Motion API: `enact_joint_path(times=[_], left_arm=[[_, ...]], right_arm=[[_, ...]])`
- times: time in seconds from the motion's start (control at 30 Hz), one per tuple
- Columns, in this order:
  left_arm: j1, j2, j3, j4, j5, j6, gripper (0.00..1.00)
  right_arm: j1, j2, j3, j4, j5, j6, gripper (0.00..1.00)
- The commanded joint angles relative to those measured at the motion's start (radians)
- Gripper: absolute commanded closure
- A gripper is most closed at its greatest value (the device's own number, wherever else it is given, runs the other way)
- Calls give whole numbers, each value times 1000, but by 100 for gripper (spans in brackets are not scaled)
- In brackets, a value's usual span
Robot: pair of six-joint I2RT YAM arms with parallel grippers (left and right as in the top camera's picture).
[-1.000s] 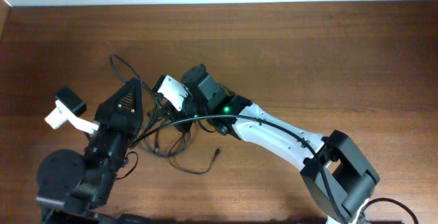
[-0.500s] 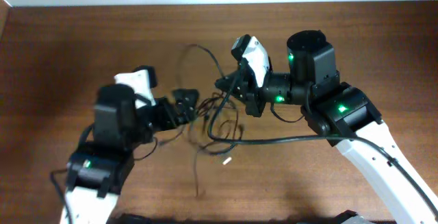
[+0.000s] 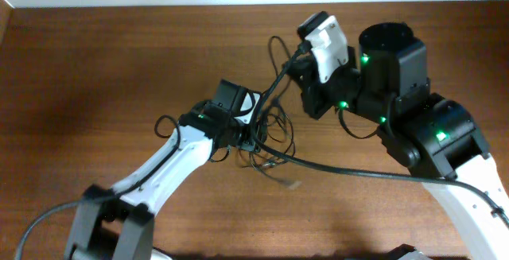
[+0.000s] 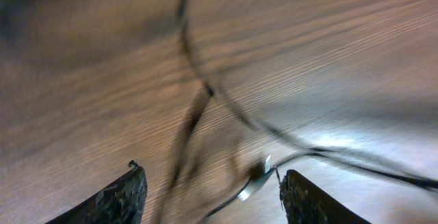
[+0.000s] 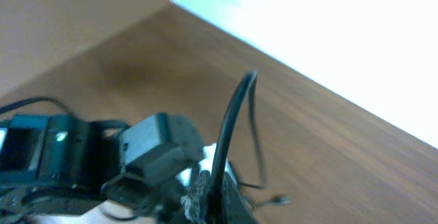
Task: Untangle cables
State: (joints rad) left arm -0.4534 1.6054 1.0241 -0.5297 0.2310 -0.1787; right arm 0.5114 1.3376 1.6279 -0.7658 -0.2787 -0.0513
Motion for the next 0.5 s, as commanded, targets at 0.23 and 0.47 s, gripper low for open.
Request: enact_joint_path(times=[0.23, 0.47], left_arm=[[3, 89, -12, -146, -595, 8, 37], [5, 89, -68, -187, -760, -69, 28]], right_arm=[[-257, -42, 90, -33, 448, 135, 96], [-544, -37, 90, -254, 529, 330, 96]])
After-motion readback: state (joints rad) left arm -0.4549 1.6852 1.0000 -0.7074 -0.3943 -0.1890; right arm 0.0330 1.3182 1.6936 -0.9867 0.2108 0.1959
